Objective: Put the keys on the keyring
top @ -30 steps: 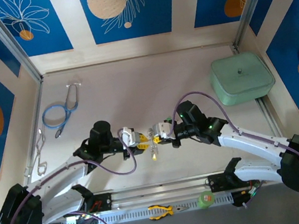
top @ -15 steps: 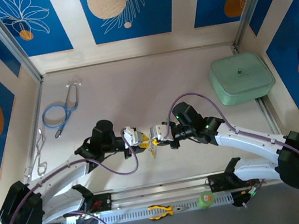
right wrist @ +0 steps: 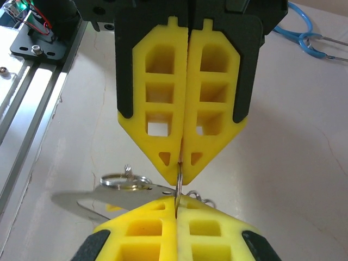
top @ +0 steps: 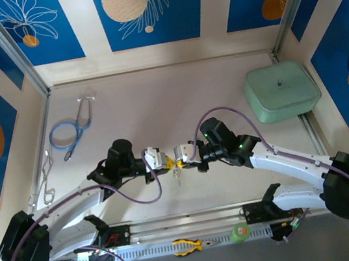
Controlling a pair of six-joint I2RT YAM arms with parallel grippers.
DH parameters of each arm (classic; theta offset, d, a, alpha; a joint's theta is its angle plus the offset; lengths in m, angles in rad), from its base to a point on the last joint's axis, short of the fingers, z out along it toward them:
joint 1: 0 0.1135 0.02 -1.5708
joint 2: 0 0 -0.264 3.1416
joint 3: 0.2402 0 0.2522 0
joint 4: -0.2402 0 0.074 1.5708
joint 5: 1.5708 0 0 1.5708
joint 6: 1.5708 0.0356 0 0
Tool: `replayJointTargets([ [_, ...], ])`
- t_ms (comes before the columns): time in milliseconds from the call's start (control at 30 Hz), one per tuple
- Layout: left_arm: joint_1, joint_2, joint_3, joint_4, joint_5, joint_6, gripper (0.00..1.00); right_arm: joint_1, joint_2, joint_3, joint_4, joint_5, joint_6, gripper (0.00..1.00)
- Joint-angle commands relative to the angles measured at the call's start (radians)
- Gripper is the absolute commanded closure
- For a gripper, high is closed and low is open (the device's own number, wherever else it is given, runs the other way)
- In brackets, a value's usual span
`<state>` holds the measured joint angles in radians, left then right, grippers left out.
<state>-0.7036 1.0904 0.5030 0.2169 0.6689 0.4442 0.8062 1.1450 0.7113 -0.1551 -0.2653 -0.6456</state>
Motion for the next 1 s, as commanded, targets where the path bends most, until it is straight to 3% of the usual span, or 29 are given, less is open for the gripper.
replayJointTargets([
  [0, -0.008, 0.006, 0.022, 0.038, 0.034, -0.006, 0.92, 0.016, 0.004, 0.032, 0.013, -0.043, 0.006, 1.0],
  [167, -0.009, 0.018, 0.017, 0.075, 0.05, -0.031, 0.89, 0.016, 0.006, 0.036, 0.012, -0.049, 0.015, 1.0],
  [433, -0.01, 0.008, 0.005, 0.109, 0.046, -0.054, 1.0, -0.006, -0.025, 0.02, 0.023, -0.037, 0.056, 0.99],
  [533, -0.011, -0.009, -0.012, 0.13, 0.012, -0.075, 1.0, -0.059, -0.09, -0.016, 0.052, -0.036, 0.111, 0.82],
  [600, -0.011, -0.023, -0.027, 0.151, -0.018, -0.093, 1.0, -0.097, -0.139, -0.038, 0.05, -0.039, 0.13, 0.78],
  [967, -0.01, -0.016, -0.097, 0.355, -0.049, -0.164, 1.0, -0.087, -0.195, -0.057, 0.022, -0.068, 0.135, 0.83],
])
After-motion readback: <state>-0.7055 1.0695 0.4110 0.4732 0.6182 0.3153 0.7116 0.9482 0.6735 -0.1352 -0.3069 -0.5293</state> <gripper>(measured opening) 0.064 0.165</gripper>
